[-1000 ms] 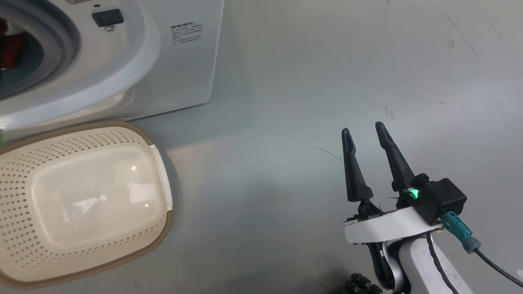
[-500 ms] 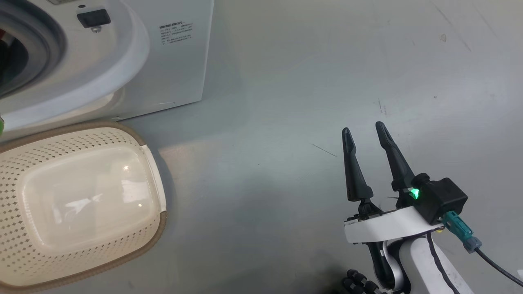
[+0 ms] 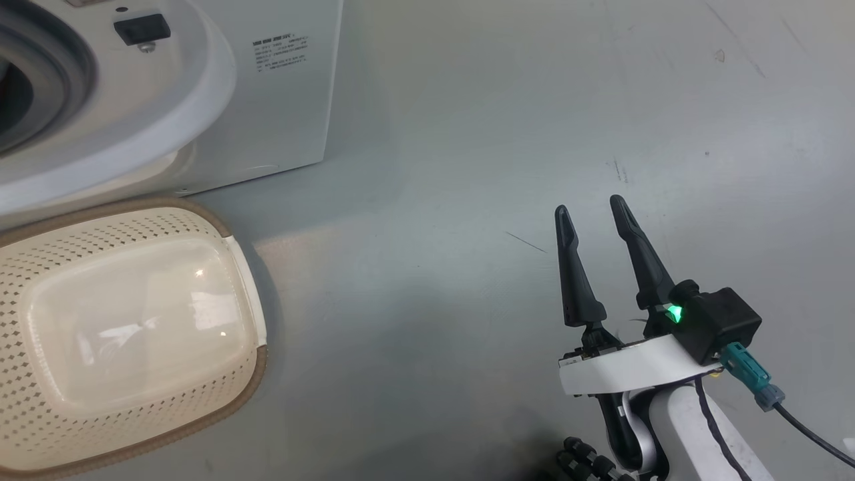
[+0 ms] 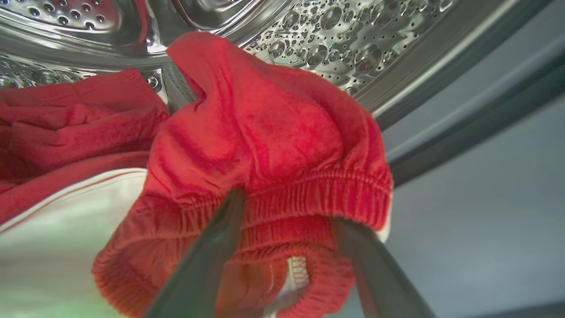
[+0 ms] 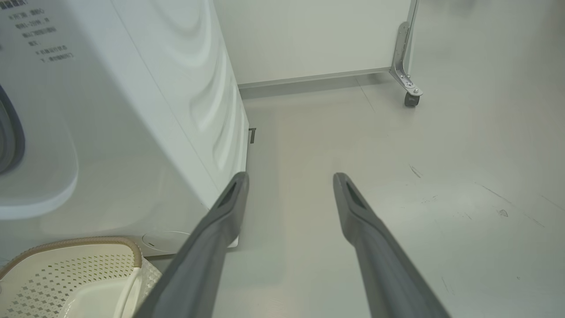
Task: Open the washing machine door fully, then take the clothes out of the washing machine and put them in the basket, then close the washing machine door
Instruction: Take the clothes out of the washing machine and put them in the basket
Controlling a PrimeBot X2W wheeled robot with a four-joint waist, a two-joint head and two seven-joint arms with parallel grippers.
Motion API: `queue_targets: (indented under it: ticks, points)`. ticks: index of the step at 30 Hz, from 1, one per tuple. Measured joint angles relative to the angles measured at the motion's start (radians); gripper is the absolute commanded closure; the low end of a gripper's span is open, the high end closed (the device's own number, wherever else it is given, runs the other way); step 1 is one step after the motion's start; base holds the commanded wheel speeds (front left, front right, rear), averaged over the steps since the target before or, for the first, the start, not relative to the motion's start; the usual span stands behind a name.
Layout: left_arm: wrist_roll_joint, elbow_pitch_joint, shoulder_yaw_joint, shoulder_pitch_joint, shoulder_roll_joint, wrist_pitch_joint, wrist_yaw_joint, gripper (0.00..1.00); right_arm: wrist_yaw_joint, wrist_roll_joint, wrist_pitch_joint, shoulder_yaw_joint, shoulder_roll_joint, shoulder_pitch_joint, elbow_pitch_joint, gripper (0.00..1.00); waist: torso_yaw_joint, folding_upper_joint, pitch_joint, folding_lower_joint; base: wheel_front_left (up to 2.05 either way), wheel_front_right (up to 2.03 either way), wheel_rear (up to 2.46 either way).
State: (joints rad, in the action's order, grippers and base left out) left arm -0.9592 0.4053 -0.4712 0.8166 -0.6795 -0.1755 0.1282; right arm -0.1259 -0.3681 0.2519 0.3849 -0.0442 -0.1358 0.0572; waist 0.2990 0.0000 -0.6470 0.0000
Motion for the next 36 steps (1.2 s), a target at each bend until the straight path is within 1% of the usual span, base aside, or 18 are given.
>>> queue_targets:
  ticks: [1,2,3,12,15,23,31,36]
  points:
    - [0.0,0.002,-0.006,0.004,-0.001,-0.004,0.0,0.08,0.0,0.0,0.0,0.0,0.0,0.0,0.0,0.0,0.001,0.0,-0.001,0.0,0.0,0.0,0.0]
    - [0.0,0.004,-0.009,0.007,-0.003,-0.007,0.0,0.68,0.0,-0.001,0.0,0.0,0.0,0.0,0.0,0.0,0.001,0.0,-0.002,0.0,0.0,0.0,0.0]
    - [0.0,0.006,-0.014,0.011,-0.005,-0.008,0.0,1.0,0.0,-0.001,0.0,-0.001,0.0,0.0,0.0,0.0,0.002,0.0,-0.002,0.0,0.0,0.0,0.0]
    - [0.0,0.009,-0.053,0.036,-0.021,-0.006,0.0,1.0,0.0,-0.001,0.0,-0.016,0.0,-0.001,0.001,0.0,0.001,0.0,-0.005,0.0,0.0,0.0,0.0]
    - [0.0,0.015,-0.067,0.04,-0.021,0.015,0.0,1.0,0.0,-0.001,0.0,-0.021,0.0,-0.005,0.0,0.0,-0.002,0.0,-0.003,0.0,0.0,0.0,0.0]
    - [0.005,0.03,-0.112,0.04,0.013,0.111,0.0,1.0,0.0,0.0,0.0,-0.05,0.0,-0.006,-0.011,0.0,-0.025,0.0,0.024,0.0,0.0,0.0,0.0]
    - [0.004,0.045,-0.152,0.035,0.067,0.213,0.0,1.0,0.0,0.015,0.0,-0.057,0.0,-0.008,-0.04,0.0,-0.06,0.0,0.073,0.0,0.0,0.0,0.0]
    - [0.004,0.06,-0.172,0.017,0.076,0.266,0.0,1.0,0.0,0.021,0.0,-0.058,0.0,-0.008,-0.063,0.0,-0.089,0.0,0.109,0.0,0.0,0.0,0.0]
